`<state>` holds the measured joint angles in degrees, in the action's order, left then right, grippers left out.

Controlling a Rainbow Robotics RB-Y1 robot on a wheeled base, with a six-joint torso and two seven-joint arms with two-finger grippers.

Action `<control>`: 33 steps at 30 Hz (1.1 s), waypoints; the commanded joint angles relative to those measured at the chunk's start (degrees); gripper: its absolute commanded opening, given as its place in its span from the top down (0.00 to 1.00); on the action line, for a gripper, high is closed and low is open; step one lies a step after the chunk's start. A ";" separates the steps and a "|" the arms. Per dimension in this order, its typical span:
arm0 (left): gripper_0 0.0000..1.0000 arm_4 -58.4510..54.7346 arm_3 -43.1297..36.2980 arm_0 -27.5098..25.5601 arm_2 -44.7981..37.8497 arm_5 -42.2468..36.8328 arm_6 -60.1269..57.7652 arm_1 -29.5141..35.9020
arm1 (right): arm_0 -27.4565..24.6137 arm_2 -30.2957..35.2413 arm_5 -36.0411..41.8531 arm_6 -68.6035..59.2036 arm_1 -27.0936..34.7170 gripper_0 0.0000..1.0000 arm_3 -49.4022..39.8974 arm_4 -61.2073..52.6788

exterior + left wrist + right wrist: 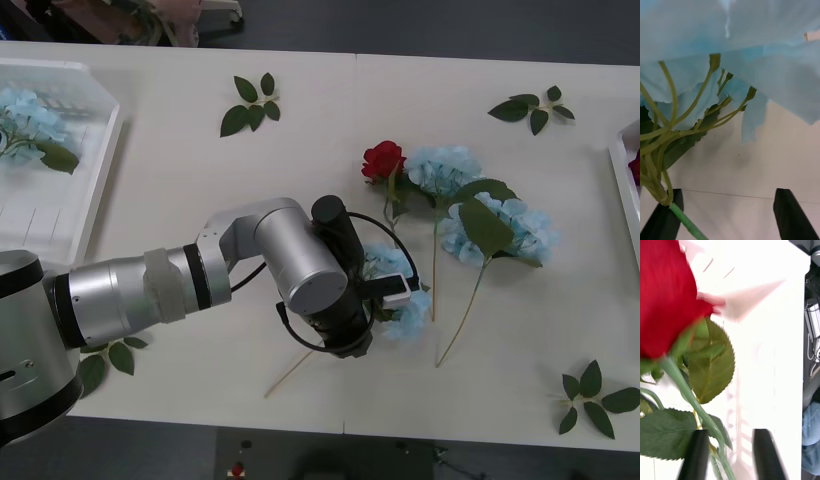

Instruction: Put the red flowers into the right box and the blue flowers into the left box

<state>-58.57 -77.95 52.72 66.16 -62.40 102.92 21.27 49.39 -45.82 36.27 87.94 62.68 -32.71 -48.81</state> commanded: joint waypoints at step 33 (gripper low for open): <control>1.00 9.62 -13.54 5.12 -32.33 -37.09 8.18 48.07 | -49.65 35.27 13.30 -39.43 10.35 0.23 -77.86 -17.64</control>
<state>-52.21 -95.35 56.83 30.27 -99.69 107.18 69.44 -3.60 -9.33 49.56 52.72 75.57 -109.05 -68.41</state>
